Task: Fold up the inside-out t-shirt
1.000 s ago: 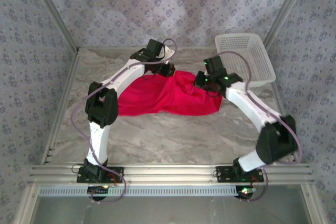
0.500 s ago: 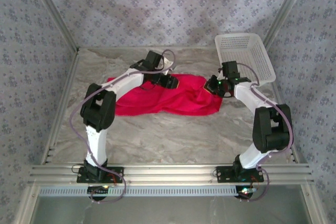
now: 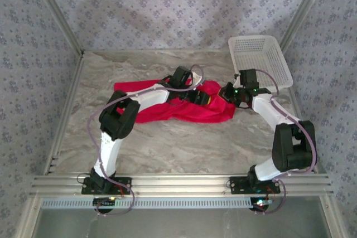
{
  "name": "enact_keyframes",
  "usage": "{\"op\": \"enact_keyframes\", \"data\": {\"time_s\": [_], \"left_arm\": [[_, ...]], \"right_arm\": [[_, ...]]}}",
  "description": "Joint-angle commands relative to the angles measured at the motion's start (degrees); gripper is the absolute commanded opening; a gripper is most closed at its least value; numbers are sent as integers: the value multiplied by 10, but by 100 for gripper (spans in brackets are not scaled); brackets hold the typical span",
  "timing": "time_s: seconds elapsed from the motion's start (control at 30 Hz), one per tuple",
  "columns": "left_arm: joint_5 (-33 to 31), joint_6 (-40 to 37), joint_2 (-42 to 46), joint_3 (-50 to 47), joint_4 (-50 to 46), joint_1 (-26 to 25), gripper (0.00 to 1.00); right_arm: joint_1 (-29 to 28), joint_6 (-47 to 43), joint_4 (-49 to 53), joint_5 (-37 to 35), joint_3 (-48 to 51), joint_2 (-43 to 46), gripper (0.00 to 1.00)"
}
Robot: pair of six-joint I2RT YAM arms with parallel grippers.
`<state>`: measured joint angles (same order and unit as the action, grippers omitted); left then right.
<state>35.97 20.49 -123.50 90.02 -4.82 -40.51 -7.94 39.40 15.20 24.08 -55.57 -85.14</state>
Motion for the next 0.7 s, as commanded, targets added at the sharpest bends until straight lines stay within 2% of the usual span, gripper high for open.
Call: {"op": "enact_keyframes", "data": {"time_s": [0.0,0.17,0.33,0.4,0.53,0.67], "left_arm": [[2,16,-24,40,8,2,52],[1,36,-52,61,30,-8,56],[0,66,-84,69,62,-12,54],[-1,76,-96,75,70,-12,39],[0,64,-104,104,11,-6,1],[-13,59,-49,117,-55,8,0]], "right_arm": [[3,-6,-3,9,9,18,0],[-3,-7,-4,10,10,19,0],[-4,-5,-10,13,14,15,0],[-3,-3,-12,13,18,15,0],[5,-7,-10,16,28,20,0],[20,-24,2,3,45,28,0]]}}
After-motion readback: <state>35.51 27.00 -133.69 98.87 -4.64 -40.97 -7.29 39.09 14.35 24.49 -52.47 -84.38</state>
